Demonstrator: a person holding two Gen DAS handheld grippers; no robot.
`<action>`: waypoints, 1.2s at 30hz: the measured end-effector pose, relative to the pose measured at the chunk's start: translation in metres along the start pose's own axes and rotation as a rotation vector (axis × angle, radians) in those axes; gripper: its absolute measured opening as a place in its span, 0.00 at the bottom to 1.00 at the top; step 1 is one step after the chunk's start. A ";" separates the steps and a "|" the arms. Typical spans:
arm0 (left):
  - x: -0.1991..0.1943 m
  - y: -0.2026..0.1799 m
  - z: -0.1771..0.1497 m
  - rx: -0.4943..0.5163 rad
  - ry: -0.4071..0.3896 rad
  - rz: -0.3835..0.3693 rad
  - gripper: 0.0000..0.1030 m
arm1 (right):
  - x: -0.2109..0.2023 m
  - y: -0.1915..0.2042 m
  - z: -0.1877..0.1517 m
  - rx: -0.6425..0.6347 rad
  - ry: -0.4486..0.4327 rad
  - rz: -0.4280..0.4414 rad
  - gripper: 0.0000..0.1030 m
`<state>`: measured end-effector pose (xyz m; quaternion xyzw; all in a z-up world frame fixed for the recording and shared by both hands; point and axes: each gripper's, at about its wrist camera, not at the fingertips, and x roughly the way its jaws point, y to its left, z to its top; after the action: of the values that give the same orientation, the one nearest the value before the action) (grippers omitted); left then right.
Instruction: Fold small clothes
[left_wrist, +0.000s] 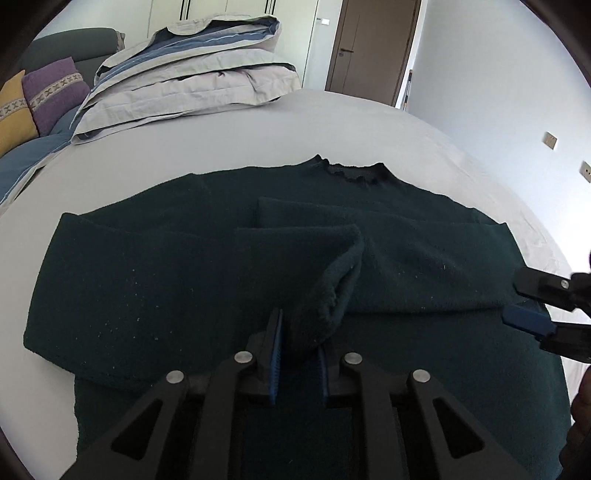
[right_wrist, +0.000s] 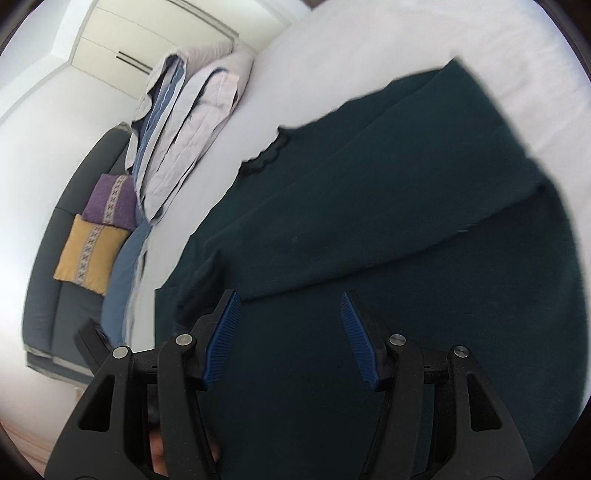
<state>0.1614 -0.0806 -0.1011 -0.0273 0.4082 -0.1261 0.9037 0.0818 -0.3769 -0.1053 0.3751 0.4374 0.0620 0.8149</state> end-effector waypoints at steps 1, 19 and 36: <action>-0.002 0.003 0.000 -0.007 -0.003 -0.011 0.36 | 0.012 0.003 0.005 0.003 0.022 0.012 0.54; -0.042 0.032 -0.007 -0.083 -0.079 -0.058 0.66 | 0.143 0.072 0.023 -0.093 0.270 0.069 0.07; -0.059 0.160 0.045 -0.372 -0.087 0.013 0.67 | 0.049 0.007 0.077 -0.131 0.068 -0.103 0.06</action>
<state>0.1907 0.0865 -0.0526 -0.1966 0.3850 -0.0416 0.9008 0.1716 -0.3940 -0.1078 0.2955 0.4786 0.0614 0.8246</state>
